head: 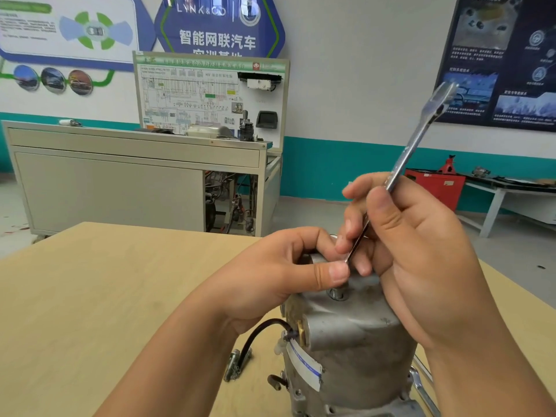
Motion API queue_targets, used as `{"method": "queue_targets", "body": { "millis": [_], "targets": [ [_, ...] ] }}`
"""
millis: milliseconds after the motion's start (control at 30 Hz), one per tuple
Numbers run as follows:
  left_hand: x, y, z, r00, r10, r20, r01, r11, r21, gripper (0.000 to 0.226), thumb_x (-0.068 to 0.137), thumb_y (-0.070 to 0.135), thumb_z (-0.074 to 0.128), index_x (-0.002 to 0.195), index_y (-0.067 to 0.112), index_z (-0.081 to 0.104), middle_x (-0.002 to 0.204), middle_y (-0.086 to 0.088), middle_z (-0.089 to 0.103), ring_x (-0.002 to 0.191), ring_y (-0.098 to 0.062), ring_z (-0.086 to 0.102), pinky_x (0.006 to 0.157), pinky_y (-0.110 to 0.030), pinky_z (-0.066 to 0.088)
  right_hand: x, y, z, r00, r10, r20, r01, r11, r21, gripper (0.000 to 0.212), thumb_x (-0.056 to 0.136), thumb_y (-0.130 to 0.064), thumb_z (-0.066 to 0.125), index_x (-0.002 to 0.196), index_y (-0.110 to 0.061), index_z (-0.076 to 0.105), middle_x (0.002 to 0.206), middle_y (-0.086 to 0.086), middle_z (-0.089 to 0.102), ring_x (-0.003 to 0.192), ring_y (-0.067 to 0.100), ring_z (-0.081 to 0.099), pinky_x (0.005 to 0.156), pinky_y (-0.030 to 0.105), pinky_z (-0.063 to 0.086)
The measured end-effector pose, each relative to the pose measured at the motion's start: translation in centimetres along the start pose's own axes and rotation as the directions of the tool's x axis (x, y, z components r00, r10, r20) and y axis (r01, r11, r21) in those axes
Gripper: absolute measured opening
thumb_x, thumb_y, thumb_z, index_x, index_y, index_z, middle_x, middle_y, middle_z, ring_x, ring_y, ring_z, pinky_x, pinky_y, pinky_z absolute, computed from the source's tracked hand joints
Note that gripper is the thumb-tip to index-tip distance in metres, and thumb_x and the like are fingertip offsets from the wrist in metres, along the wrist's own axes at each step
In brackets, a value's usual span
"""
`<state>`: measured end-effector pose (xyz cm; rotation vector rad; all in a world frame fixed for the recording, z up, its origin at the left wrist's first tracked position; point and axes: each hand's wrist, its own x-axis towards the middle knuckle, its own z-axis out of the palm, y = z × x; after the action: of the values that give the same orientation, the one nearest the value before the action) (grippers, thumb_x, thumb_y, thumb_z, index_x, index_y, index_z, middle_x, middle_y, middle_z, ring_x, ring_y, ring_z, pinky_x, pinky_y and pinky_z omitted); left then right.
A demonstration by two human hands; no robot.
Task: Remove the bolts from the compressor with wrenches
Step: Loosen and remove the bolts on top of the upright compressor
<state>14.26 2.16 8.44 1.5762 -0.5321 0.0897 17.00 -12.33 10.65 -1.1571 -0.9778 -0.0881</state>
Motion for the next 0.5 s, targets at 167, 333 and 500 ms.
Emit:
{"method": "queue_targets", "body": {
  "millis": [167, 333, 500],
  "targets": [
    [0.09, -0.13, 0.17, 0.999, 0.027, 0.024, -0.026, 0.999, -0.042, 0.012, 0.071, 0.007, 0.063, 0.074, 0.005, 0.052, 0.075, 0.003, 0.064, 0.076, -0.01, 0.058, 0.072, -0.017, 0.046, 0.0, 0.04, -0.11, 1.0, 0.01, -0.01, -0.01, 1.0, -0.024, 0.029, 0.083, -0.029, 0.049, 0.107, -0.021, 0.063, 0.061, -0.001, 0.059, 0.054, 0.013, 0.058, 0.04, 0.016, 0.04],
    [0.12, 0.02, 0.58, 0.999, 0.044, 0.03, -0.044, 0.999, -0.004, 0.004, 0.074, 0.004, 0.064, 0.076, 0.003, 0.062, 0.07, 0.01, 0.063, 0.072, -0.003, 0.058, 0.07, -0.013, 0.045, 0.12, 0.18, 0.02, 0.999, 0.0, -0.039, -0.004, 0.993, -0.117, 0.029, 0.082, -0.028, 0.048, 0.109, -0.027, 0.06, 0.068, 0.003, 0.067, 0.055, 0.016, 0.063, 0.04, 0.016, 0.043],
    [0.2, -0.45, 0.61, 0.996, 0.068, -0.054, -0.065, 0.997, 0.044, 0.009, 0.068, 0.009, 0.072, 0.072, 0.009, 0.065, 0.075, 0.003, 0.065, 0.078, -0.011, 0.061, 0.081, -0.028, 0.052, -0.09, 0.22, 0.36, 0.996, -0.079, 0.052, 0.091, 0.95, -0.298, 0.022, 0.091, -0.019, 0.05, 0.107, -0.03, 0.062, 0.081, -0.001, 0.07, 0.065, 0.012, 0.063, 0.061, 0.021, 0.054]
  ]
}}
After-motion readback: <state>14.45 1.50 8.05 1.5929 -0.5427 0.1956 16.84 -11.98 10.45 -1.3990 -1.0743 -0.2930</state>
